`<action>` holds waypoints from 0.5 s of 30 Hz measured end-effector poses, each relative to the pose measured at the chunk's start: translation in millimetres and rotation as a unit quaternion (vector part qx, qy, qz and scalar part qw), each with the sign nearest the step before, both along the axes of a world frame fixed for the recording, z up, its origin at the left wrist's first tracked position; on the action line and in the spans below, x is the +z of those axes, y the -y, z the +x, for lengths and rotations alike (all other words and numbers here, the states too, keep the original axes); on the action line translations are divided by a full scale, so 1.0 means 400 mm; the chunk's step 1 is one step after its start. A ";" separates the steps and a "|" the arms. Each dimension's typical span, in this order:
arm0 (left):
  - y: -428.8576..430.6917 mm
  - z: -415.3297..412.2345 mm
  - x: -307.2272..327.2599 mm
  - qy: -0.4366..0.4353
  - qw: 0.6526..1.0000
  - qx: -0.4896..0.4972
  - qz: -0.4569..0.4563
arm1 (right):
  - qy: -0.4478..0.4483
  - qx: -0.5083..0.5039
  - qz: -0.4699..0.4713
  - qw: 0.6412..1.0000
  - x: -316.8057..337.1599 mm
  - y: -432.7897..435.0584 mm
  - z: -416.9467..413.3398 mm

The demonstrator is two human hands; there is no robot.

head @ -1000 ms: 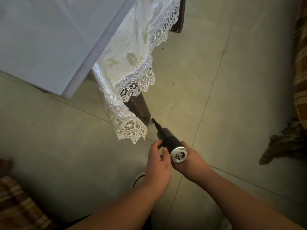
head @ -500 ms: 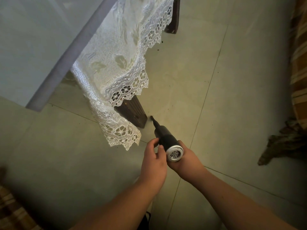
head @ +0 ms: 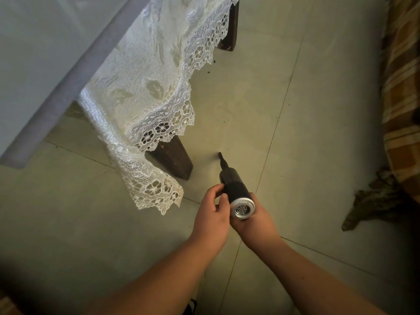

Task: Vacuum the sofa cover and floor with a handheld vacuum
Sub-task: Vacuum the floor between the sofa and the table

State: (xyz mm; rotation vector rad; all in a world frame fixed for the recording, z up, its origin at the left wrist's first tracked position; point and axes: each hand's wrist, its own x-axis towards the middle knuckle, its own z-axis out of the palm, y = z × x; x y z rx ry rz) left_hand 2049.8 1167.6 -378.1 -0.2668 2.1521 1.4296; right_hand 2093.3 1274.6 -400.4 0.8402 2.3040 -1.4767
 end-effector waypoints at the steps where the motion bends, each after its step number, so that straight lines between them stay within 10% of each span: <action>1: 0.005 0.001 0.001 0.003 1.000 0.000 0.002 | 0.002 0.003 -0.001 1.000 0.002 0.002 0.000; 15: -0.042 -0.045 0.011 0.028 0.998 0.031 0.043 | -0.014 -0.043 -0.020 0.999 -0.005 -0.024 -0.034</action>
